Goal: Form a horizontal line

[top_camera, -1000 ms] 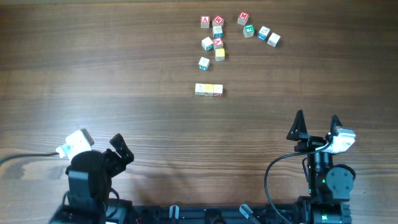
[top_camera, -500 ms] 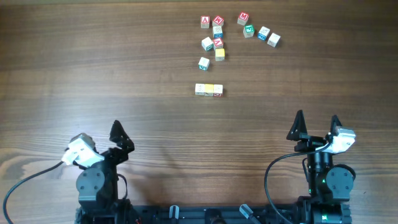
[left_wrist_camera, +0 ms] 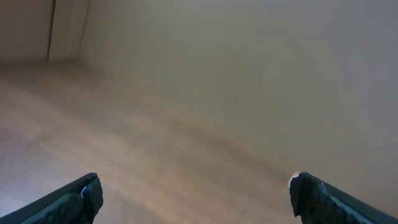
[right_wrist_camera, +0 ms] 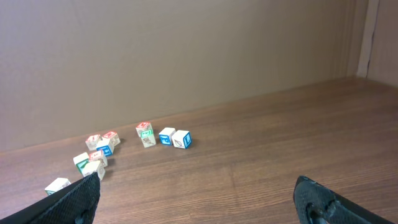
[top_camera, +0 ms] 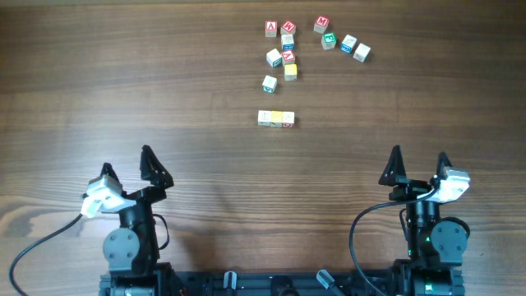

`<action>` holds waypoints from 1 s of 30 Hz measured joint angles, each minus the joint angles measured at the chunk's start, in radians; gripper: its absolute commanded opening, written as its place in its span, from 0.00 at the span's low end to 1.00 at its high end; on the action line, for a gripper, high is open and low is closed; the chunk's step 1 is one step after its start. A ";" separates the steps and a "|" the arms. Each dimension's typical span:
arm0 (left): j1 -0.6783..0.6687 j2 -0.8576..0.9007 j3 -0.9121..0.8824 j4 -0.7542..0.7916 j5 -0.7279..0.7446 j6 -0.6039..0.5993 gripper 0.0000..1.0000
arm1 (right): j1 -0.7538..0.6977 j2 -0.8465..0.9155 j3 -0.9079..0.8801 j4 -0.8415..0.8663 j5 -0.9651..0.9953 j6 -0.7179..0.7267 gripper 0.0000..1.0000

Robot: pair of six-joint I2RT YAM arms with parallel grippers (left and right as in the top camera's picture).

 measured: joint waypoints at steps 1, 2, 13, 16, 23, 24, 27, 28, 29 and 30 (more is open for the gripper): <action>0.000 0.000 -0.016 -0.029 0.000 0.001 1.00 | 0.000 0.000 0.000 0.000 0.000 0.000 1.00; -0.001 0.000 -0.027 -0.041 0.000 0.002 1.00 | 0.000 0.000 0.000 0.000 0.000 0.000 1.00; -0.001 0.001 -0.031 -0.039 0.019 0.002 1.00 | 0.000 0.000 0.000 0.000 0.000 0.000 1.00; -0.001 0.001 -0.031 -0.039 0.019 0.002 1.00 | 0.000 0.000 0.000 0.000 0.000 0.000 1.00; -0.001 0.001 -0.031 -0.039 0.019 0.002 1.00 | 0.000 0.000 0.000 0.000 0.000 0.000 1.00; -0.001 0.001 -0.031 -0.039 0.019 0.002 1.00 | 0.000 0.000 0.000 0.000 0.000 0.000 1.00; -0.001 0.001 -0.031 -0.039 0.019 0.002 1.00 | 0.000 0.000 0.000 0.000 0.000 0.000 1.00; -0.001 0.001 -0.031 -0.039 0.019 0.002 1.00 | 0.000 0.000 0.000 0.000 0.000 0.000 1.00; -0.001 0.001 -0.031 -0.039 0.019 0.002 1.00 | 0.000 0.000 0.000 0.000 0.000 0.000 1.00; -0.001 0.001 -0.031 -0.039 0.019 0.002 1.00 | 0.000 0.000 0.000 0.000 0.000 0.000 1.00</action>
